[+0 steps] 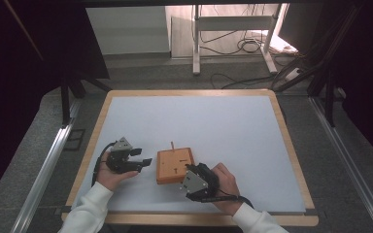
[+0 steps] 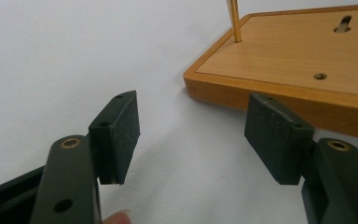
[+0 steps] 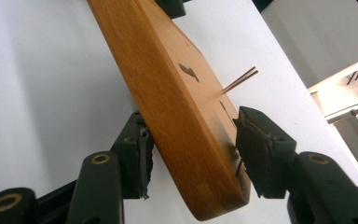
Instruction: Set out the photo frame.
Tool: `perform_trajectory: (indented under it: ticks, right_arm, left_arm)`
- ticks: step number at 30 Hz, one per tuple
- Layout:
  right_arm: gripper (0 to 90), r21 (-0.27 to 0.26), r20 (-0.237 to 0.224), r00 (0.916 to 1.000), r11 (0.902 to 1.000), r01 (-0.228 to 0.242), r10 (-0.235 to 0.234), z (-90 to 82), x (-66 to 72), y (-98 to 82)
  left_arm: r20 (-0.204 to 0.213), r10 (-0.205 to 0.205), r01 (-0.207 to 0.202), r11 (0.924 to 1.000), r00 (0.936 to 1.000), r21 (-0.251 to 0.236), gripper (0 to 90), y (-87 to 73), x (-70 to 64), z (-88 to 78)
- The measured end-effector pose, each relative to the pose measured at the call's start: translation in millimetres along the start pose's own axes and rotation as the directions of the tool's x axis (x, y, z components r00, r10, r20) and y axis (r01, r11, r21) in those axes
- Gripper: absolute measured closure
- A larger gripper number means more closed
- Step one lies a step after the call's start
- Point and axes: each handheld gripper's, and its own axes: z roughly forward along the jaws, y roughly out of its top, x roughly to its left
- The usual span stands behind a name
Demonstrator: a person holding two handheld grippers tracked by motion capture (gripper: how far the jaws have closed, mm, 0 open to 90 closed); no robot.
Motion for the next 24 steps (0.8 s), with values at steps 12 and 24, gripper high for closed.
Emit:
perform_trajectory:
  ticks: [12, 24]
  right_arm:
    - [54.4, 0.005, -0.020, 0.9998, 1.0000, 0.004, -0.004, 0.7, -22.5, 11.8]
    - [59.6, 0.013, -0.060, 0.9978, 0.9995, 0.028, -0.028, 7.4, -37.5, 26.1]
  left_arm:
    - [-0.001, -0.003, 0.003, 1.0000, 1.0000, 0.004, 35.0, -0.6, 0.3, -0.2]
    - [0.000, -0.006, 0.006, 1.0000, 1.0000, 0.002, 34.9, -1.2, 1.6, -0.5]
